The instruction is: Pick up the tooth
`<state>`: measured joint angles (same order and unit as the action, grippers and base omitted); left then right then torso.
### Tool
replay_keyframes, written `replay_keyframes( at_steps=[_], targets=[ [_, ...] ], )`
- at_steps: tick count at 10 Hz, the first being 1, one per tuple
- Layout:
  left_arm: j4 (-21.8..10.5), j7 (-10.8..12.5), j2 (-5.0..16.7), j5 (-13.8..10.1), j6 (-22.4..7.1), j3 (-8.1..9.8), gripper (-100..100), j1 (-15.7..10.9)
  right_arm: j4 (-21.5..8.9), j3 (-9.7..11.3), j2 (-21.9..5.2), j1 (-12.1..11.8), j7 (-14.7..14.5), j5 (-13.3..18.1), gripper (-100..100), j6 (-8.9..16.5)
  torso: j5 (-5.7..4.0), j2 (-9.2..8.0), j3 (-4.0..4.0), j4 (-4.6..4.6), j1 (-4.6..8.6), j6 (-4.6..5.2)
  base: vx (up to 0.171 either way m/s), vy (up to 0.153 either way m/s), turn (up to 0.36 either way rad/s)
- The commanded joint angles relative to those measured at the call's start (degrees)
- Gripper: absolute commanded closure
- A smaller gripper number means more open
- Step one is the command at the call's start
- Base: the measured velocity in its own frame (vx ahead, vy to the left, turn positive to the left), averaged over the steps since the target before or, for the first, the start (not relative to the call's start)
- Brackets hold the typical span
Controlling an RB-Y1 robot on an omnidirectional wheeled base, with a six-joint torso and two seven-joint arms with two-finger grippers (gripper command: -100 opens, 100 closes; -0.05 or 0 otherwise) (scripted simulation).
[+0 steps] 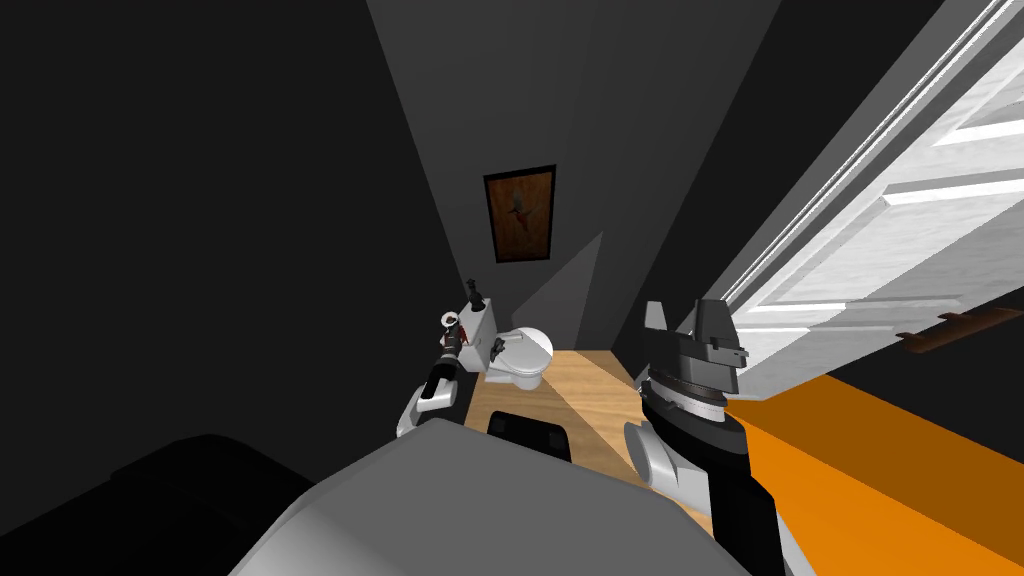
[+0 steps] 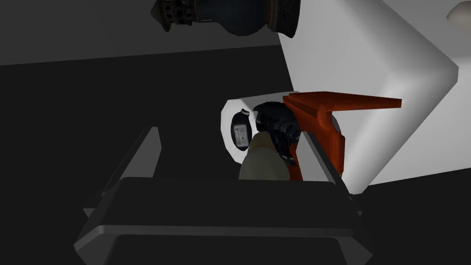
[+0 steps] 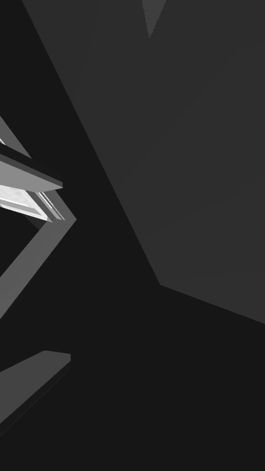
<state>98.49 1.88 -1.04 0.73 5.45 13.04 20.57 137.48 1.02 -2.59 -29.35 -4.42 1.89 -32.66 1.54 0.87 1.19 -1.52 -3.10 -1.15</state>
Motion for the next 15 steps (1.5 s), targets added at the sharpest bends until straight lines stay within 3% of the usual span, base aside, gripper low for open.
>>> replay_keyframes(
  at_steps=[1, 2, 7, 9, 10, 14, 15],
  targets=[
    [0.0, 0.0, 0.0, 0.0, 0.0, 0.0, 0, 0.0, 0.0, 0.0, 0.0, 0.0, 0.0, 0.0, 0, 0.0, 0.0, 0.0, 0.0, 0.0, 0.0, 0.0, -0.002, 0.006, -0.004],
    [2.1, -0.1, 0.2, 0.2, -0.6, 0.06, -100, 0.6, 0.0, 0.0, 0.0, 0.0, 0.0, 0.0, 0, 0.0, -0.02, 0.02, 0.01, -0.01, 0.1, 0.0, 0.006, -0.025, -0.035],
    [9.3, -0.5, 0.7, 0.8, -2.8, 0.25, -100, 2.5, 0.0, 0.0, 0.0, 0.0, 0.0, 0.0, 0, 0.0, -0.13, 0.12, 0.05, 0.01, 0.44, 0.04, 0.018, -0.055, -0.036],
    [9.5, -0.6, 0.5, 1.0, -2.8, 0.17, -100, 2.5, 0.0, 0.0, 0.0, 0.0, 0.0, 0.0, 0, 0.0, -0.13, 0.07, 0.03, 0.02, 0.47, 0.05, 0.006, -0.043, -0.017],
    [9.7, -0.7, 0.4, 1.0, -2.9, 0.17, 100, 2.6, 0.0, 0.0, 0.0, 0.0, 0.0, 0.0, 0, 0.0, -0.11, 0.06, 0.02, 0.02, 0.35, 0.04, 0.001, -0.005, 0.002],
    [9.7, -0.7, 0.5, 1.0, -2.9, 0.16, 100, 2.5, 0.0, 0.0, 0.0, 0.0, 0.0, 0.0, 0, 0.0, -0.03, 0.02, 0.0, 0.02, 0.16, 0.03, 0.0, 0.0, 0.0],
    [9.7, -0.7, 0.5, 1.0, -2.9, 0.16, 0, 2.5, 0.0, 0.0, 0.0, 0.0, 0.0, 0.0, 0, 0.0, -0.03, 0.02, 0.0, 0.02, 0.15, 0.02, 0.0, 0.0, 0.0]
  ],
)
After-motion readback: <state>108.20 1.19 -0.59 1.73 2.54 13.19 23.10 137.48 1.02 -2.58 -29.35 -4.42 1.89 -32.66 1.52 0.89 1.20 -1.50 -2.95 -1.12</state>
